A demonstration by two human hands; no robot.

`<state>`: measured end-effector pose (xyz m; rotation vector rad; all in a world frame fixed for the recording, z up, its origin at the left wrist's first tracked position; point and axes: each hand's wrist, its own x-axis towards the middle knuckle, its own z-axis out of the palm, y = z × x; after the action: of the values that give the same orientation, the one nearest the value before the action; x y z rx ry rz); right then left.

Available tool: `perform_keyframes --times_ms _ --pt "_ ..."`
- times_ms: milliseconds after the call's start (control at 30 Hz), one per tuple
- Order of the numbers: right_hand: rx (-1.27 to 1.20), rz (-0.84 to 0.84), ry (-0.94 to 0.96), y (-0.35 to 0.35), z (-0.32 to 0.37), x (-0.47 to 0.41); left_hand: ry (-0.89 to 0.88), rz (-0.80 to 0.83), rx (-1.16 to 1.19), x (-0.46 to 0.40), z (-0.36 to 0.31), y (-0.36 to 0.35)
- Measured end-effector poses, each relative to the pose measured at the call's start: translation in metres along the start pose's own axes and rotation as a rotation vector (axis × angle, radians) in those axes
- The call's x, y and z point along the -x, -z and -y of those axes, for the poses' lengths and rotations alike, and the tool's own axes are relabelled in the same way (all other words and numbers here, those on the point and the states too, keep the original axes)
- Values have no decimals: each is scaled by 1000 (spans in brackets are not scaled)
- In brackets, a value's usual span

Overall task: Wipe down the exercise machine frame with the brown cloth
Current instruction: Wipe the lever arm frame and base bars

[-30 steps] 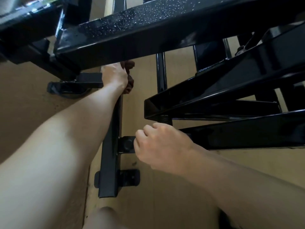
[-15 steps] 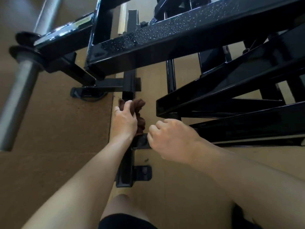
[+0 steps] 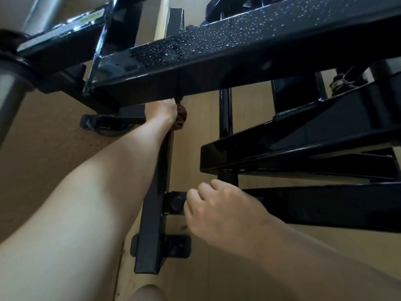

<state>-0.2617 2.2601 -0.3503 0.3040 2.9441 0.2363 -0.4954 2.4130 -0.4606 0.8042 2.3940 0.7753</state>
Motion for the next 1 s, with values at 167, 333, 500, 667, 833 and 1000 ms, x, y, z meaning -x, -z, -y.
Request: perform_keyframes --times_ms 167,333,500,667,833,1000 --pt "49 -38 28 -2 1 1 -152 -9 -81 25 11 13" --pt "37 -54 29 1 2 0 -318 38 -77 108 77 27" --pt "-63 -13 43 0 1 -1 -134 42 -14 174 126 46" --pt "-62 -10 15 -1 4 -4 -145 32 -138 157 108 40" --pt "-34 11 12 -2 4 -5 -212 11 -188 129 88 33" --pt "-4 -39 -22 1 6 -2 -166 -1 -269 129 82 28"
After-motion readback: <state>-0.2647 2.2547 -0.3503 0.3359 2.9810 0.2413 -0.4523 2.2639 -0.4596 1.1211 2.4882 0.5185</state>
